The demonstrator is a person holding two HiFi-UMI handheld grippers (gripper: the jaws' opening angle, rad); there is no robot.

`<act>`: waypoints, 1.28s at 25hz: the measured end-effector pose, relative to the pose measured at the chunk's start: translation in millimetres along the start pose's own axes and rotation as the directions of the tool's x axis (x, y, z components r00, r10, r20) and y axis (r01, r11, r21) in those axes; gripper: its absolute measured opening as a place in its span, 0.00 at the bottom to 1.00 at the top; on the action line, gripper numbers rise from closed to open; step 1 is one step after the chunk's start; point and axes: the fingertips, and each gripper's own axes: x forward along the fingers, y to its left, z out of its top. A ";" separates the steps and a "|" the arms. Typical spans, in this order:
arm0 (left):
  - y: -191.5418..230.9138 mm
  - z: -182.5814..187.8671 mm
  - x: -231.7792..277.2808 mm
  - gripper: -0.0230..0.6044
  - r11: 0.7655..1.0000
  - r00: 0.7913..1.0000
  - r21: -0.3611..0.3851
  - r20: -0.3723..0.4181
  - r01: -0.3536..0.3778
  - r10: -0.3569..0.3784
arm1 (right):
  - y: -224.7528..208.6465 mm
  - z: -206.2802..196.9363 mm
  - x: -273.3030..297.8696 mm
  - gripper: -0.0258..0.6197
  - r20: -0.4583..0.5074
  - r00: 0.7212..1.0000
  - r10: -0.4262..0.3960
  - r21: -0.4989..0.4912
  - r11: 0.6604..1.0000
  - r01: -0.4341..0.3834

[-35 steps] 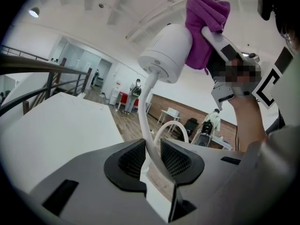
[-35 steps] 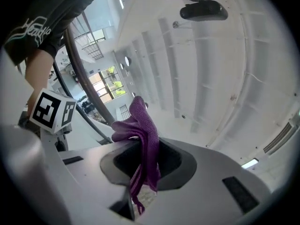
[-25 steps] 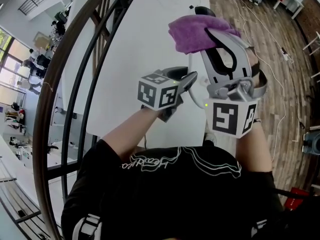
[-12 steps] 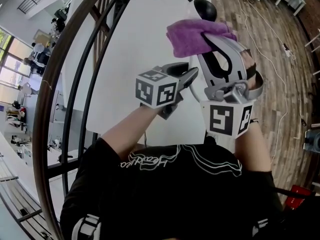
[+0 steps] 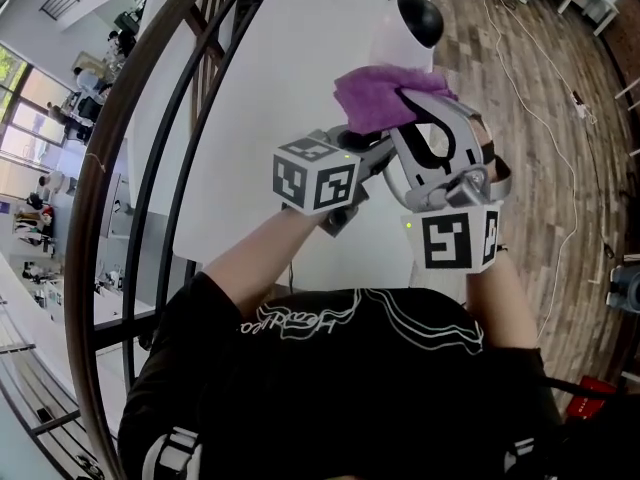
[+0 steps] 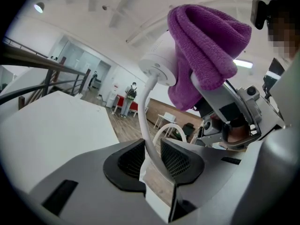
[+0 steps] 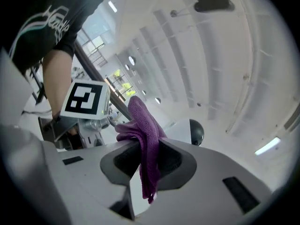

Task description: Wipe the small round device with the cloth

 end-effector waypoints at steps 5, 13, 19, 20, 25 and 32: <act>2.0 -1.4 -1.0 0.20 1.000 1.000 0.018 -0.001 0.000 0.000 | 13.9 -7.4 1.7 0.15 -0.002 0.996 0.092 0.105 0.990 -0.091; 0.5 -1.5 -6.3 0.23 0.994 1.000 0.106 0.017 -0.020 0.018 | 11.9 -7.2 -17.2 0.15 0.094 0.985 0.141 0.362 0.917 -0.166; -5.6 16.3 -21.7 0.27 0.987 0.986 0.103 0.131 -0.120 0.106 | -15.2 -12.1 -60.9 0.15 0.149 0.982 0.113 0.560 0.809 -0.178; -10.5 21.6 -27.6 0.27 0.985 0.981 0.098 0.151 -0.139 0.124 | -19.8 -12.5 -70.1 0.15 0.160 0.981 0.110 0.577 0.796 -0.183; -63.3 34.0 -65.4 0.27 0.973 0.964 0.121 0.205 -0.195 0.167 | -23.5 -7.6 -118.9 0.15 0.206 0.969 0.135 0.649 0.722 -0.239; -207.1 1.1 -120.1 0.06 0.952 0.960 0.235 0.243 -0.198 0.139 | -5.1 21.3 -220.8 0.15 0.291 0.939 0.185 0.711 0.615 -0.342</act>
